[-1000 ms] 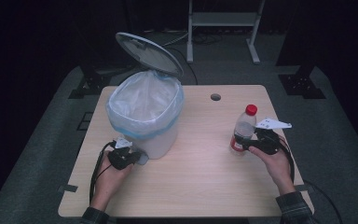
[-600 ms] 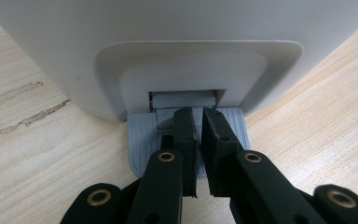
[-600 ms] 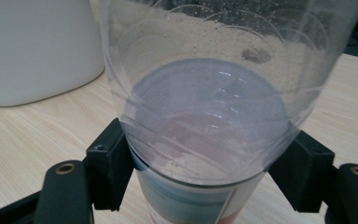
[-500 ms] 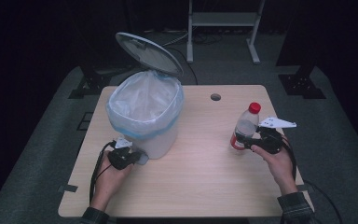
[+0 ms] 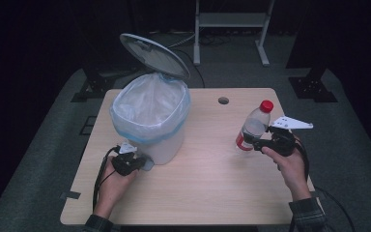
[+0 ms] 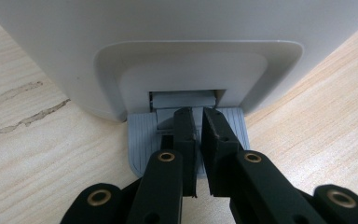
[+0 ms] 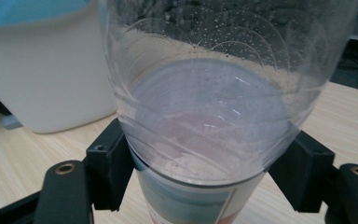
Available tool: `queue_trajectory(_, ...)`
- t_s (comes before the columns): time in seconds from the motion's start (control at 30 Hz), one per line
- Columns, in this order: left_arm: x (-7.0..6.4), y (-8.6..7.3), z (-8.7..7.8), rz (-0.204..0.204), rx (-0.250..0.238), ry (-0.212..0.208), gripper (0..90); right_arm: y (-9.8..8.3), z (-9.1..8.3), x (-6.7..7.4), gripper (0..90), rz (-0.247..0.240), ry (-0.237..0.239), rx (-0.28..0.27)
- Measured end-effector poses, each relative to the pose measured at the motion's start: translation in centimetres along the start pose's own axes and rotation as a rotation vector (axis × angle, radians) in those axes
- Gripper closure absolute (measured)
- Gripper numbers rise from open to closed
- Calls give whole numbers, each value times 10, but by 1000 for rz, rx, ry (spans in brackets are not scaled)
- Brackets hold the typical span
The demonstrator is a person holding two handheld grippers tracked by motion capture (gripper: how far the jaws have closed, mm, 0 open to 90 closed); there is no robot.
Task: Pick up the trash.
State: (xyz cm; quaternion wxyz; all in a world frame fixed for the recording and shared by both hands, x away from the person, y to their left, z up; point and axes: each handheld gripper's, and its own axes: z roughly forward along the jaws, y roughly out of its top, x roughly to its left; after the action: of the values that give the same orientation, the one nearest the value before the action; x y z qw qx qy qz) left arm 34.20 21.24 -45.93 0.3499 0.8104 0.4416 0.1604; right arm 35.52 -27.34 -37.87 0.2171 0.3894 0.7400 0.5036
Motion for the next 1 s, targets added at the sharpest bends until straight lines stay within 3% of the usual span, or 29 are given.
queue_trajectory(1.0,0,0,0,-8,-1,-4,844,23,-15,13,279,-31,48,-89)
